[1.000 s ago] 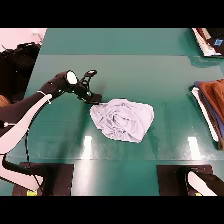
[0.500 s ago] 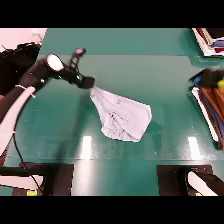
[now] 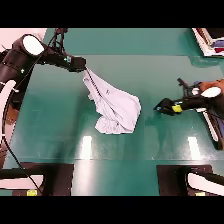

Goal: Fold the shirts.

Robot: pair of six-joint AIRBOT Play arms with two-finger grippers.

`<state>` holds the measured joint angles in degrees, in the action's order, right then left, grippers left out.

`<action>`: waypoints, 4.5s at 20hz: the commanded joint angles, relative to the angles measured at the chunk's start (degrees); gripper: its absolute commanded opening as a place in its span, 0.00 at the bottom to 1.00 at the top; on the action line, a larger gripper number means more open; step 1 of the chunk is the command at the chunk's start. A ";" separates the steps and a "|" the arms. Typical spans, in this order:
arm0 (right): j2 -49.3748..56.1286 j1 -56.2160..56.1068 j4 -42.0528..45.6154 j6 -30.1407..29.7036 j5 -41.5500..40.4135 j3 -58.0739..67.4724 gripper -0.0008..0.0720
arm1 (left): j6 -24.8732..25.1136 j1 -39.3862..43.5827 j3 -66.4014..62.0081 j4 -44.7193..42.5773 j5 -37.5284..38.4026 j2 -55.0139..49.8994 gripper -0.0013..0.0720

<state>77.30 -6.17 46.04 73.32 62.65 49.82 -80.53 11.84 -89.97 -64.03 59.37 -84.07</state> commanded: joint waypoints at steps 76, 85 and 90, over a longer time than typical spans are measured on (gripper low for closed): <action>-3.23 -0.85 20.98 6.58 10.67 26.45 0.63 | -9.73 4.42 54.58 5.77 -6.93 20.98 0.74; -12.92 -0.79 21.20 6.60 10.84 17.25 0.63 | -12.63 12.76 55.39 9.20 -18.64 18.32 0.72; -20.83 7.32 21.94 7.15 13.14 4.28 0.63 | -12.48 12.76 52.50 9.16 -19.41 18.32 0.05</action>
<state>60.69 -3.16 67.22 80.20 74.06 60.80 -92.77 24.29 -35.88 -55.18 40.47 -65.56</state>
